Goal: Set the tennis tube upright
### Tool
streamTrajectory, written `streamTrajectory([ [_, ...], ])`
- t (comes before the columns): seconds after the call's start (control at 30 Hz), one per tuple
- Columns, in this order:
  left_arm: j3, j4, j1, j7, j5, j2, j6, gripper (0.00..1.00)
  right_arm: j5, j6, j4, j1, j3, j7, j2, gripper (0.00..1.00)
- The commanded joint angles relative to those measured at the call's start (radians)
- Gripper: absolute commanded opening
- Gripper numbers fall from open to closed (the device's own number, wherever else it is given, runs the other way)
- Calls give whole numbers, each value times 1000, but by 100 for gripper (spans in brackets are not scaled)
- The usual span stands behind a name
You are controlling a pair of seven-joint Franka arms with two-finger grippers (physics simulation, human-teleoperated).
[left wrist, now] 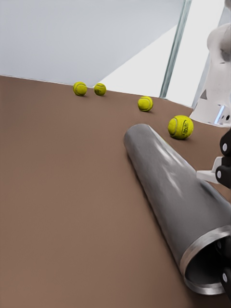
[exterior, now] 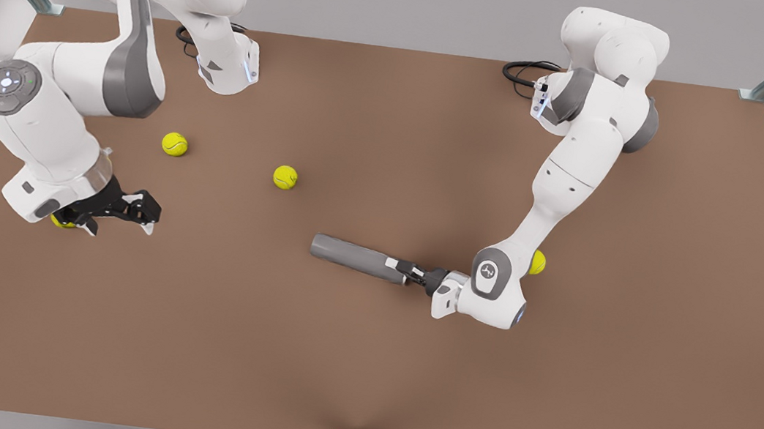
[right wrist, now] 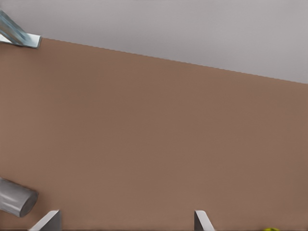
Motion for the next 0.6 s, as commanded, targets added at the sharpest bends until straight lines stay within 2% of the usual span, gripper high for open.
streamTrajectory([
  [0.0,1,0,1,0,0,0,0,43,0,0,0,6,0,0,0,100],
  [0.3,0,-3,-1,-5,2,6,-6,43,-8,-2,-2,2,0,-14,18,100],
  [0.4,0,-3,1,-9,2,6,-9,42,-9,-100,1,33,5,-7,-2,100],
  [0.57,4,-3,2,-11,2,1,-38,39,-19,-114,9,66,5,-3,-2,100],
])
